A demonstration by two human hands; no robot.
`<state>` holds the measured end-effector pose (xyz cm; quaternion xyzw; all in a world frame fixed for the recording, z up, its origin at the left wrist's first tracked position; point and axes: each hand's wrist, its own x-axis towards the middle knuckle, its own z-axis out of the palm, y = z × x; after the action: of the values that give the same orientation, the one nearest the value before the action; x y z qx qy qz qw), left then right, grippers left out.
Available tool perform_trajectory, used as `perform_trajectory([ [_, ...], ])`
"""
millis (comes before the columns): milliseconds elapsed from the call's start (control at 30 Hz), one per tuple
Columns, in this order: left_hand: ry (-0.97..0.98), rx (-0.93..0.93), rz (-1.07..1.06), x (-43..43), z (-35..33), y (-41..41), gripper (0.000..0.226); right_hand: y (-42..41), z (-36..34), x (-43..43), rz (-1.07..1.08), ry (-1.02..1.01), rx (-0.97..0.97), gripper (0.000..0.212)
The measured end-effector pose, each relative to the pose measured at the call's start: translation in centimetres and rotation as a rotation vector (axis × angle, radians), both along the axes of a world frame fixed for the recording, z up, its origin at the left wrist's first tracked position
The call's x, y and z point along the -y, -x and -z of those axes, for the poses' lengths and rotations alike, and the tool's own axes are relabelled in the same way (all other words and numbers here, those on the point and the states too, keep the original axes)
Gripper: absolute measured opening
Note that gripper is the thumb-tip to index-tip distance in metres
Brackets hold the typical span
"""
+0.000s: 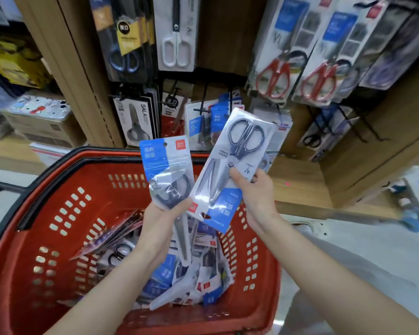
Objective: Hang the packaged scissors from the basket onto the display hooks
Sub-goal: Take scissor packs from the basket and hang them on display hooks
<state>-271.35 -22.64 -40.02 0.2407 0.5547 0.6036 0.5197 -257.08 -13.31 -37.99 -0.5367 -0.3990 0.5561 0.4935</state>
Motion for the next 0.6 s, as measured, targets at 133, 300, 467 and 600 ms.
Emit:
perform_trajectory([
  [133,0.013,0.020,0.022,-0.4,-1.1,-1.2,0.028,-1.0,-1.3,0.2,0.079,0.101,-0.199,0.017],
  [300,0.003,-0.150,-0.086,-1.5,-2.5,-2.3,0.016,-3.2,-0.9,0.4,-0.059,0.228,-0.152,0.028],
  [467,-0.092,-0.448,-0.081,-3.5,-5.2,-2.6,0.012,-6.9,-1.4,1.8,-0.382,0.377,0.067,0.033],
  [600,-0.196,-0.606,0.014,-4.6,-7.0,-3.1,0.007,-9.0,-2.4,2.4,-0.310,-0.136,0.715,0.007],
])
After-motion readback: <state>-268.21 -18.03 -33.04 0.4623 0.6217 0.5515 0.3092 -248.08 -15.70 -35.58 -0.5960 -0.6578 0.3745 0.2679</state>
